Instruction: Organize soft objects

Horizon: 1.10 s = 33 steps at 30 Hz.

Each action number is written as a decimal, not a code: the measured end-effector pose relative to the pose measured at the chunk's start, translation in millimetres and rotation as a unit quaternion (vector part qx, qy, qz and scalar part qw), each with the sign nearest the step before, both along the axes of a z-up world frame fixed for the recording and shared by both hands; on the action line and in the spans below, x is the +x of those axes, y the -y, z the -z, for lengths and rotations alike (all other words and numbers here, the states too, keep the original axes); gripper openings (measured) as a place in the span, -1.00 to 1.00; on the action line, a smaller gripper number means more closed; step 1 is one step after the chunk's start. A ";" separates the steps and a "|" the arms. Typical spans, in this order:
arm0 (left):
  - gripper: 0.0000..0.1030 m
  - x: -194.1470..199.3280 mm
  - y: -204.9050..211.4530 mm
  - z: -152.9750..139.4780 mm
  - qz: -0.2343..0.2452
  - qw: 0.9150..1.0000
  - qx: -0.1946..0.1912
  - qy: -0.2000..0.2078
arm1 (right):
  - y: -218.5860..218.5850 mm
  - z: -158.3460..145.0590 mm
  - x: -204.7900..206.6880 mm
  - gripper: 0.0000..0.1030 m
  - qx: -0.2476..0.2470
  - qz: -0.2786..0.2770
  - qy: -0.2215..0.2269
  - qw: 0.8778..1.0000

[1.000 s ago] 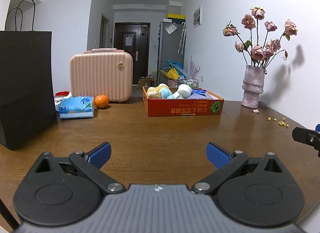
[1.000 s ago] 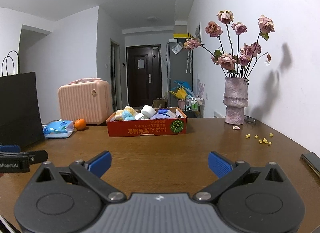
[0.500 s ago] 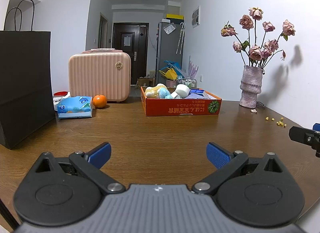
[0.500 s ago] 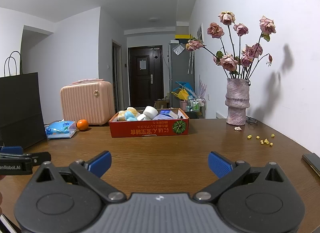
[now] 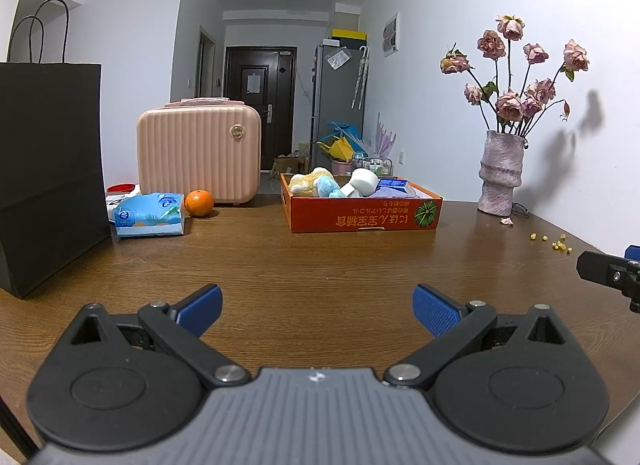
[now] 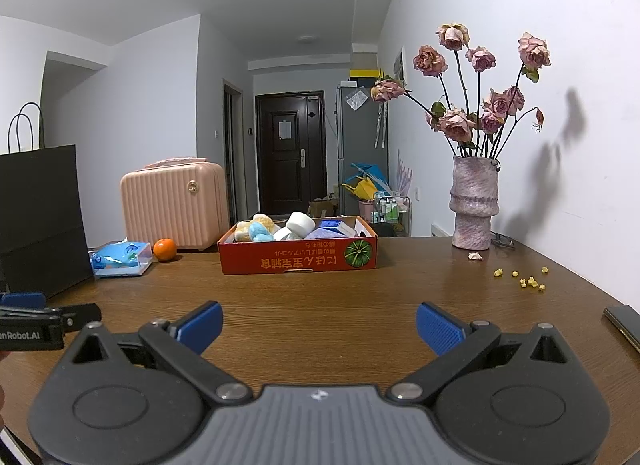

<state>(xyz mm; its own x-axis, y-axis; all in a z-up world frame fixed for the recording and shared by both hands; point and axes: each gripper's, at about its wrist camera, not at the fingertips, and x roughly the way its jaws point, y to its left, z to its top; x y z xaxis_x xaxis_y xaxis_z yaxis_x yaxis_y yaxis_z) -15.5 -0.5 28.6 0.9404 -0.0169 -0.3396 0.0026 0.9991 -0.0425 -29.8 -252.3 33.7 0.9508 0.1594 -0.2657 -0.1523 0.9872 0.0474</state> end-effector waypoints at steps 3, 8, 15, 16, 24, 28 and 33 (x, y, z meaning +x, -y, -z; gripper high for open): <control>1.00 0.1 0.1 0.1 0.000 1.000 0.000 0.000 | 0.0 0.0 0.1 1.00 0.000 0.000 0.000 1.000; 1.00 0.1 0.2 0.2 0.000 1.000 0.000 -0.001 | 0.1 0.1 0.1 1.00 0.000 0.000 0.000 1.000; 1.00 -0.3 1.0 0.5 0.001 1.000 0.001 -0.001 | -0.2 0.1 -0.3 1.00 0.000 0.000 0.000 1.000; 1.00 -0.6 1.7 1.2 0.001 1.000 0.001 -0.001 | -0.2 0.2 -0.3 1.00 0.000 0.000 0.000 1.000; 1.00 -1.1 3.1 2.9 0.006 1.000 0.003 -0.001 | -0.2 0.1 -0.2 1.00 0.000 0.000 -0.001 1.000; 1.00 -0.1 5.1 4.9 0.010 1.000 0.006 -0.003 | 1.2 1.8 -0.7 1.00 0.000 0.001 -0.002 1.000; 1.00 0.9 5.3 4.2 0.018 1.000 0.005 -0.002 | 1.4 2.7 -0.7 1.00 0.001 0.001 -0.003 1.000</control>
